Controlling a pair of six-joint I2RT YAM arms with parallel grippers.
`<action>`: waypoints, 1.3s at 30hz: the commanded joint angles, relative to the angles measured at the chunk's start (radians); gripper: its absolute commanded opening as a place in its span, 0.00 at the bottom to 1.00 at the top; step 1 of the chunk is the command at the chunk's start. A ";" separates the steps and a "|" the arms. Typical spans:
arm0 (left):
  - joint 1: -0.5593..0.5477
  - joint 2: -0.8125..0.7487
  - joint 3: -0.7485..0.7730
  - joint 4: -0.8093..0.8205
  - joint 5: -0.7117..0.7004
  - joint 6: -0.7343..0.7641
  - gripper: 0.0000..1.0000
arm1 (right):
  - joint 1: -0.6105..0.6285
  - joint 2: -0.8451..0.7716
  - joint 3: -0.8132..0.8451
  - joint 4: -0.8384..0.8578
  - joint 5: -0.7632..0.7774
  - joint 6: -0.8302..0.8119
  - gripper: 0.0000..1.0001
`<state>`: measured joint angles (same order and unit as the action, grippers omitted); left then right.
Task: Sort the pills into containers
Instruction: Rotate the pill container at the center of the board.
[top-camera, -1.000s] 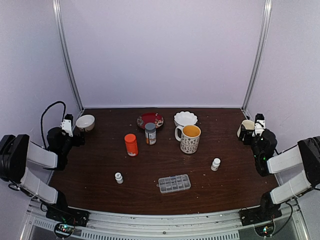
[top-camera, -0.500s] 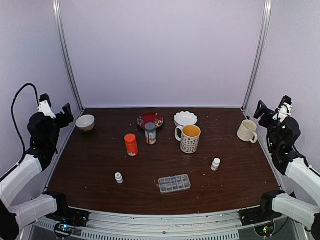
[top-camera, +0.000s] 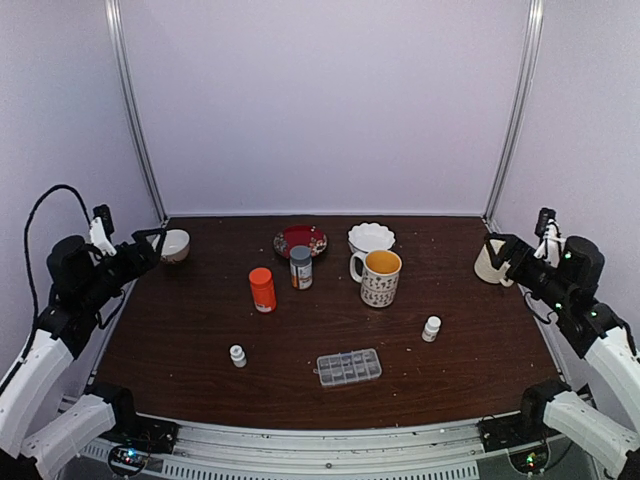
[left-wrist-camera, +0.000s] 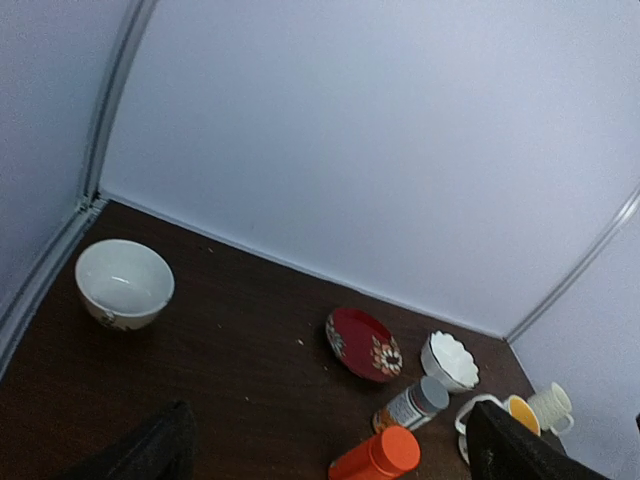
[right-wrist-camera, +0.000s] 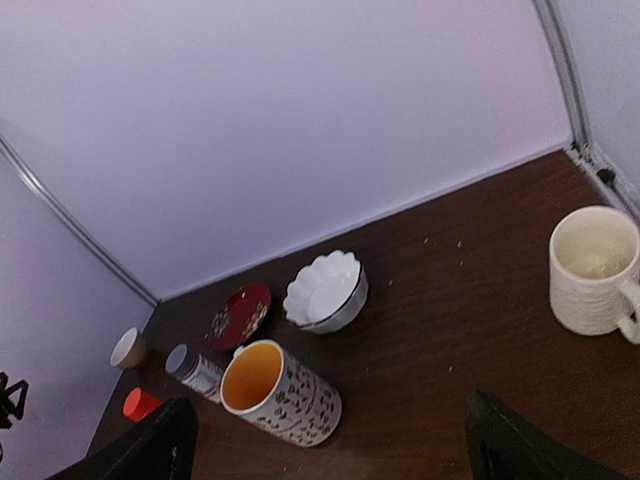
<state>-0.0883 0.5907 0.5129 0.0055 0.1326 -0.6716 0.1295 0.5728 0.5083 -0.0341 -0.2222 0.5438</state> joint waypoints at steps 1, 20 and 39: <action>-0.107 0.089 0.026 -0.078 0.214 0.077 0.98 | 0.115 0.044 -0.001 -0.179 -0.220 0.012 0.96; -0.805 0.372 0.084 -0.082 -0.112 0.185 0.89 | 0.984 0.497 0.156 -0.299 0.280 0.096 0.90; -1.103 0.589 0.024 0.195 -0.261 -0.179 0.74 | 0.895 0.845 0.354 -0.229 0.153 0.133 0.62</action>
<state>-1.1625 1.1545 0.5327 0.1188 -0.1345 -0.7357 1.0546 1.3769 0.8333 -0.2817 -0.0277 0.6678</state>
